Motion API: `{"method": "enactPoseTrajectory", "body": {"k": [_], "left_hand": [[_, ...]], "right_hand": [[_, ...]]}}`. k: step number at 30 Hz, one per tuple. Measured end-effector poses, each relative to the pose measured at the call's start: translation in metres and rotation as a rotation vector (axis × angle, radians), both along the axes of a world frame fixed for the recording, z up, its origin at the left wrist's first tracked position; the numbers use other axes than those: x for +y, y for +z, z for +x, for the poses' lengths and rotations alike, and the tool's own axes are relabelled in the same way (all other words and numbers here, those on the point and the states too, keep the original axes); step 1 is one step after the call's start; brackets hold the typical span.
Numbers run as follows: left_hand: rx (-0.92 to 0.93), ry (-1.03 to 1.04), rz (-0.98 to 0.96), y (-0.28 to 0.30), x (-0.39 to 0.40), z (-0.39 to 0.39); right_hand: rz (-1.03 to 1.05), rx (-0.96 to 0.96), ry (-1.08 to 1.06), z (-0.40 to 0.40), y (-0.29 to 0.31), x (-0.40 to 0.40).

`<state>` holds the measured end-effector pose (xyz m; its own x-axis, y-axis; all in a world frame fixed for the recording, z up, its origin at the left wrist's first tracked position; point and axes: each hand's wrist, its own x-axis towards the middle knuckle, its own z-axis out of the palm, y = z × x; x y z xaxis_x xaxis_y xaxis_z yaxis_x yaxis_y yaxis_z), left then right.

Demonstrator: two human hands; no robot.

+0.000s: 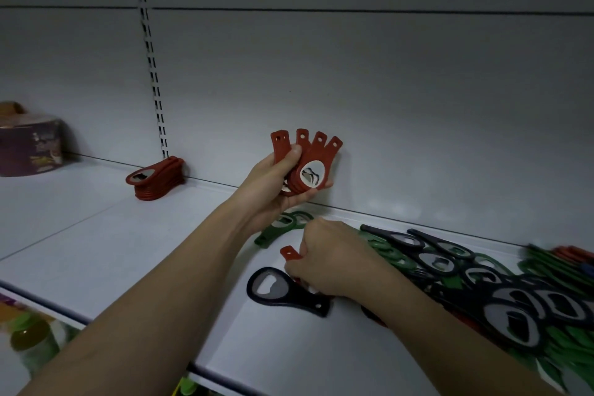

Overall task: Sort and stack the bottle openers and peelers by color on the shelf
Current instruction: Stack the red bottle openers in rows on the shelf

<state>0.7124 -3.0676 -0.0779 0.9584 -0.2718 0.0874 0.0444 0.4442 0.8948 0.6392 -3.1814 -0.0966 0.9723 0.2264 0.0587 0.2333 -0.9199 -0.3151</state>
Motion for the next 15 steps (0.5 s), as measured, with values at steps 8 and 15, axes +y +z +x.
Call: {"method": "enactPoseTrajectory", "body": {"k": [8,15], "left_hand": [[0.001,-0.133,-0.063,0.002,-0.002,-0.002],[-0.032,-0.081,-0.147,0.000,-0.003,-0.001]], "right_hand": [[0.436,0.040,-0.113,0.000,0.023,-0.022],[0.794,0.119,-0.183,0.004,0.025,-0.048]]}}
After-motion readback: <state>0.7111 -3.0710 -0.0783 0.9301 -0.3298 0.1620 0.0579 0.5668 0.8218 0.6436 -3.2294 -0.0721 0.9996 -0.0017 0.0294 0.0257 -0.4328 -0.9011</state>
